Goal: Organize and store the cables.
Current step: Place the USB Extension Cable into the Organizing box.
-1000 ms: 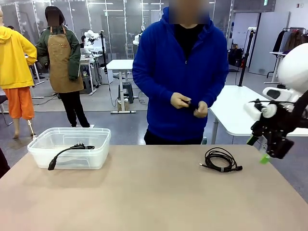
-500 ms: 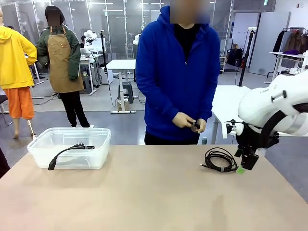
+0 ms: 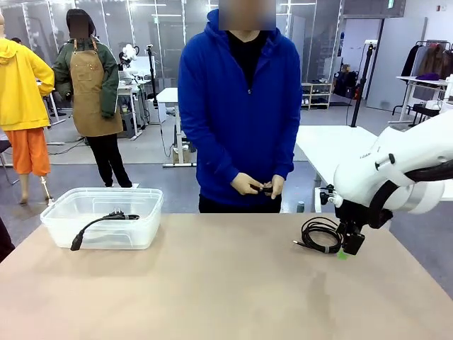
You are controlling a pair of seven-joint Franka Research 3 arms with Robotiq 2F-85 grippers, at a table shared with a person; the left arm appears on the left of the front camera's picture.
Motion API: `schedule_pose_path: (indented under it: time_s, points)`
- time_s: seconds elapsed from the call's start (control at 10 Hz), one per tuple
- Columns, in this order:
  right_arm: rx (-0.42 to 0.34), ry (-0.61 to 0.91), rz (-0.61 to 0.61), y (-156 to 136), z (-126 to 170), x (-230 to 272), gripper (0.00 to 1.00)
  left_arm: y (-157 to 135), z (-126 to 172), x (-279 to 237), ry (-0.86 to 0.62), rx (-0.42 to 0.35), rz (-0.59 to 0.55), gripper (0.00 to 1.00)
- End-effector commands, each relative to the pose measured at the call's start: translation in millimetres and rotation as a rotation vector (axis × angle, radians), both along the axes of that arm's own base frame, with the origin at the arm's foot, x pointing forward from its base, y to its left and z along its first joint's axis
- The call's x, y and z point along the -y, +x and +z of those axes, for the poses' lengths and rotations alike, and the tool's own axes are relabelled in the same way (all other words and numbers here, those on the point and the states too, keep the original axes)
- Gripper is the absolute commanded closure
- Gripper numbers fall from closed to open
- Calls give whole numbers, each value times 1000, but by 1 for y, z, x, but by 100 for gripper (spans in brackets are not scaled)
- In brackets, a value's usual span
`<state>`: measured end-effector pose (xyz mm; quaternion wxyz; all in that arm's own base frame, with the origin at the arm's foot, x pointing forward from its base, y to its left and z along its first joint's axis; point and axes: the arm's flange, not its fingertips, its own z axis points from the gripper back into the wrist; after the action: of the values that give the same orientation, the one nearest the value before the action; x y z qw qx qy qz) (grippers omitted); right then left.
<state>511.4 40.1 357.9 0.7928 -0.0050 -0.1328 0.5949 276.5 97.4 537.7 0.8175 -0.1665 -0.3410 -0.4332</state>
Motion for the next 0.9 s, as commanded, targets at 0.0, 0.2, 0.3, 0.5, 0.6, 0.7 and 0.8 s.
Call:
schedule_pose_path:
  time_s: [0.0, 0.2, 0.3, 0.5, 0.6, 0.7, 0.8]
  points:
    - [36, -43, -15, 15, -12, -10, 0, -1, 1, 1, 1, -3, -12, 0]
    - [18, -47, 5, 24, -20, -10, 0, -1, 1, 1, 1, -3, -12, 0]
    - [31, -49, 27, 28, -25, -10, 0, -1, 1, 1, 1, -3, -12, 0]
    - [30, -63, 46, 34, -33, -14, 0, -1, 1, 1, 1, -3, -12, 0]
    - [14, -41, 63, 37, -36, -14, 0, -1, 1, 1, 1, -3, -12, 0]
    - [-9, -48, 63, 38, -37, -11, 0, -1, 1, 1, 1, -3, -12, 0]
    - [16, -45, 48, 29, -34, -14, 0, -1, 1, 1, 1, -3, -12, 0]
